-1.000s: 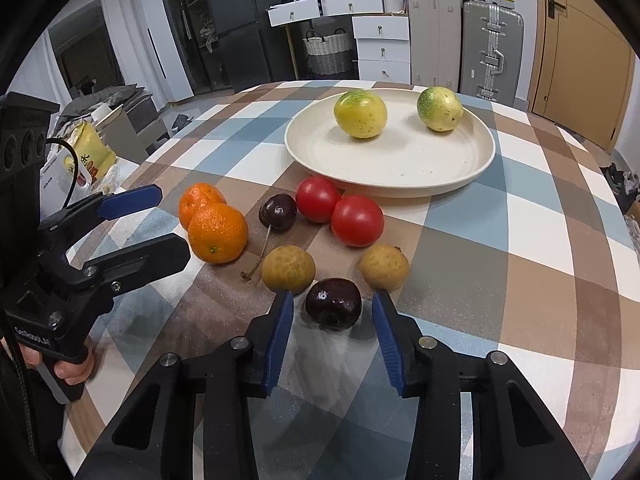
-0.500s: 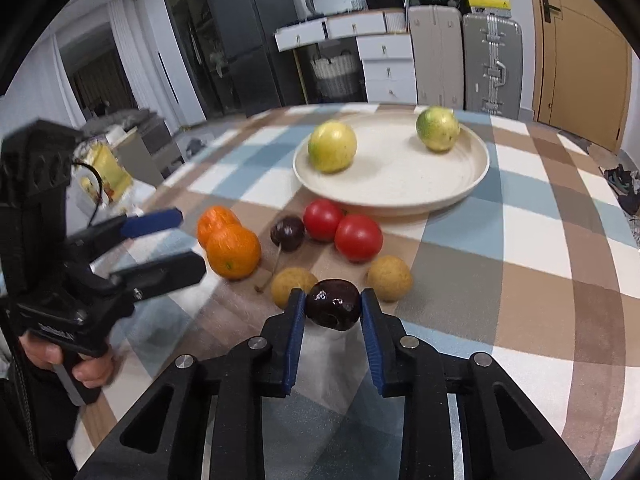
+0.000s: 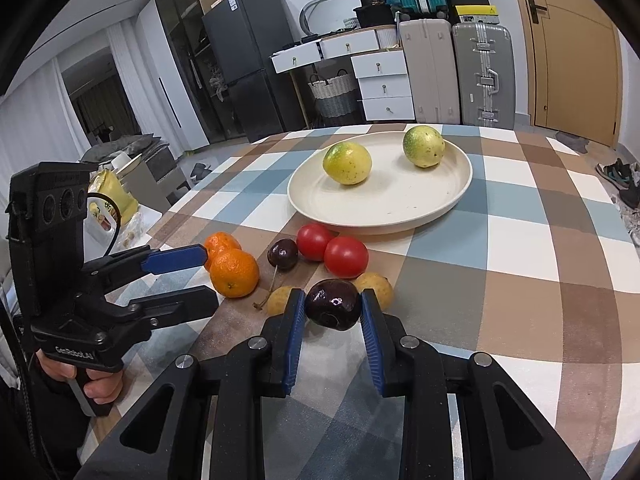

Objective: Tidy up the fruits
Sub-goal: 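Grasp the dark plum with the right gripper while the left grasps an orange, then lift the plum and orange onto the white plate and release both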

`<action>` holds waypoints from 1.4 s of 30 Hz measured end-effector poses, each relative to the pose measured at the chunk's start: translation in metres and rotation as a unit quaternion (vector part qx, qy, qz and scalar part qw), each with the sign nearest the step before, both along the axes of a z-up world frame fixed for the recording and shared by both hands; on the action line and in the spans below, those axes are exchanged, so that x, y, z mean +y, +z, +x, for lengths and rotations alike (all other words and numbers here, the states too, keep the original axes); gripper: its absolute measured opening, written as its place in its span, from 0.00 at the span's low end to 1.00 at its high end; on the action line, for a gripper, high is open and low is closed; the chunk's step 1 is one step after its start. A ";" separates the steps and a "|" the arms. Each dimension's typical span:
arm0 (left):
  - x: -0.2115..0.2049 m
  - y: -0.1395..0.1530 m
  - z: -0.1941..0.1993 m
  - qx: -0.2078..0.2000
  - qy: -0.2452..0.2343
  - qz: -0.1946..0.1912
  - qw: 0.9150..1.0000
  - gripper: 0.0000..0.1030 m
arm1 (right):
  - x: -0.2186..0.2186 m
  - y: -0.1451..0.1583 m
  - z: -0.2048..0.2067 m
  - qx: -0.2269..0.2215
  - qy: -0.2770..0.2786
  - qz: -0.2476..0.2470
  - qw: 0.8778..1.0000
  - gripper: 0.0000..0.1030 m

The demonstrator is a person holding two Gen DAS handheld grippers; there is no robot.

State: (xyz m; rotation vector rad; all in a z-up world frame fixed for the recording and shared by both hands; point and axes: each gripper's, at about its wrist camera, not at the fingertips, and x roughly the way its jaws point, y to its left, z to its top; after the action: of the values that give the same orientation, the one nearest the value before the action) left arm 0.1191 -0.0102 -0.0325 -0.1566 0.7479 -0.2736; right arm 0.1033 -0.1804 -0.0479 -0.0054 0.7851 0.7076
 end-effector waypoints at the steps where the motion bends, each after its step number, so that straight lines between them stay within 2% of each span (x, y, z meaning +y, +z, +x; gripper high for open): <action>1: -0.001 -0.001 0.001 0.004 0.002 0.003 1.000 0.68 | 0.000 0.000 0.000 0.000 0.000 -0.001 1.000 0.27; 10: -0.022 -0.002 0.017 0.022 0.003 0.038 0.999 0.67 | -0.001 0.001 -0.001 -0.001 0.004 0.002 1.000 0.27; 18: -0.021 -0.003 0.022 0.040 0.029 0.073 0.996 0.42 | -0.004 0.003 -0.001 -0.003 0.002 0.006 1.000 0.27; 24: -0.026 -0.009 0.022 0.048 0.029 0.101 0.993 0.41 | -0.004 0.004 -0.003 -0.005 0.004 0.009 1.000 0.27; 26: -0.027 -0.012 0.023 0.055 0.026 0.101 0.993 0.37 | -0.004 0.004 -0.003 -0.005 0.004 0.009 1.000 0.27; 42: -0.023 0.006 0.009 0.021 0.025 0.064 0.997 0.36 | -0.006 0.005 -0.005 -0.003 0.004 0.017 1.000 0.27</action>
State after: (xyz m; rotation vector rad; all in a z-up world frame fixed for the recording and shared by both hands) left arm 0.1281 -0.0334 -0.0267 -0.0595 0.7995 -0.1755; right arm 0.0985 -0.1861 -0.0426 0.0208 0.7676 0.7289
